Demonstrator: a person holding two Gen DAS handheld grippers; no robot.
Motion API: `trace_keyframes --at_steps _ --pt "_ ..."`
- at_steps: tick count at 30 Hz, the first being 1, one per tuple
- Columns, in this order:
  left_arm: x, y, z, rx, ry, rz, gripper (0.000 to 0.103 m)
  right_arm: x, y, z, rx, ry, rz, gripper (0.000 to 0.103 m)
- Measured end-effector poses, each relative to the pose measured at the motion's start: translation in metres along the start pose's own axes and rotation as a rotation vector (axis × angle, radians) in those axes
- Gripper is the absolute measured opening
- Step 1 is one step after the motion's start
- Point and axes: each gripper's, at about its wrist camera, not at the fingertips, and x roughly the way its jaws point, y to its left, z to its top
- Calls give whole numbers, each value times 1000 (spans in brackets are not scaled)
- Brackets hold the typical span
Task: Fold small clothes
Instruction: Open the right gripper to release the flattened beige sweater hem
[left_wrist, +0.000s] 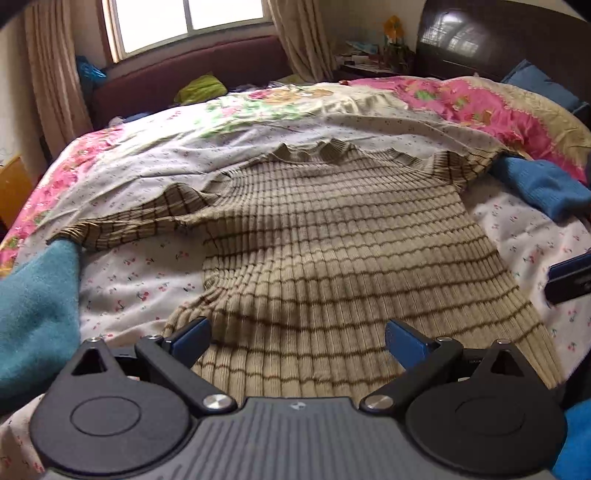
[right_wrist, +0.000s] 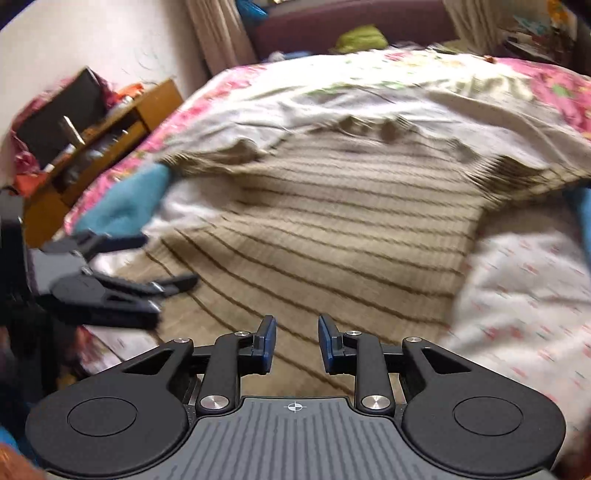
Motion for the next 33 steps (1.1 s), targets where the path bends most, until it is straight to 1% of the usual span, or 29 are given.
trace_keyframes --at_steps 3,6,8,10,13,18,23,33 --pt "3 -5 4 -18 -2 15 103 12 9 8 -7 -19 13 26" --pt "11 -8 5 -52 8 13 103 23 13 10 -8 -28 -5 26" --pt "18 -10 5 -82 27 5 103 28 12 9 15 -34 -5 26" --pt "26 -11 4 -110 49 -7 103 33 10 4 35 -37 -29 26" --pt "35 -14 1 -130 70 -15 103 40 6 -5 71 -29 -45 26" --pt "45 -20 -4 -119 91 4 103 52 2 -13 92 0 -83 27" --pt "48 -23 -6 -105 88 9 103 63 1 -15 95 23 -106 27" --pt "48 -22 -7 -109 79 6 103 73 -3 -18 116 51 -114 27"
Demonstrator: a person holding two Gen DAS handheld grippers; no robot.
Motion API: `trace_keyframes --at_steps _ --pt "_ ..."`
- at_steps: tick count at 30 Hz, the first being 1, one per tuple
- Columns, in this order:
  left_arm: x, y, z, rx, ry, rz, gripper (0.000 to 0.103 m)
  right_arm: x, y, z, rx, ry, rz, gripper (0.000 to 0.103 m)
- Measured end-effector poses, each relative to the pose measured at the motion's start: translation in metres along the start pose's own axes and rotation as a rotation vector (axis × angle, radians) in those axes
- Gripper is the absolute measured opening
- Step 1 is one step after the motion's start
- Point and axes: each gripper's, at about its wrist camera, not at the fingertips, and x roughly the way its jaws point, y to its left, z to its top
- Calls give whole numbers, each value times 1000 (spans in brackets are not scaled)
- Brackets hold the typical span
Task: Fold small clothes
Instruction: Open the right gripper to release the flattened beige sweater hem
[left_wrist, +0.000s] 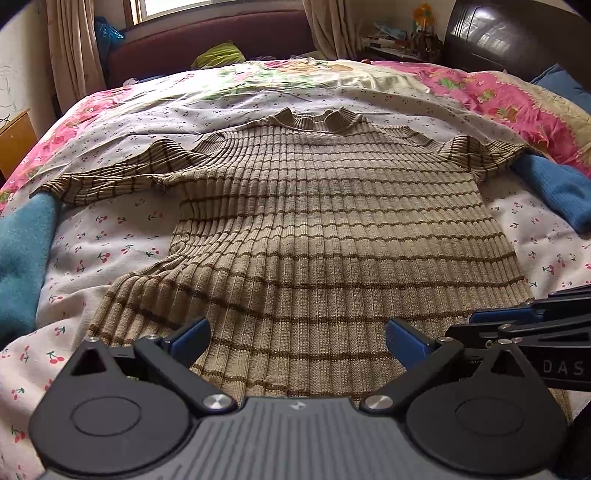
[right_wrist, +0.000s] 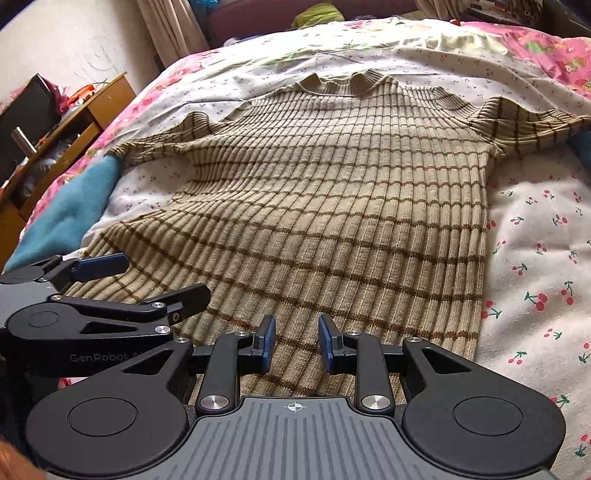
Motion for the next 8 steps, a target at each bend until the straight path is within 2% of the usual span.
trace_keyframes --at_steps 8 --pt "-1 0 -1 3 -7 -1 103 0 0 -1 10 0 -5 27"
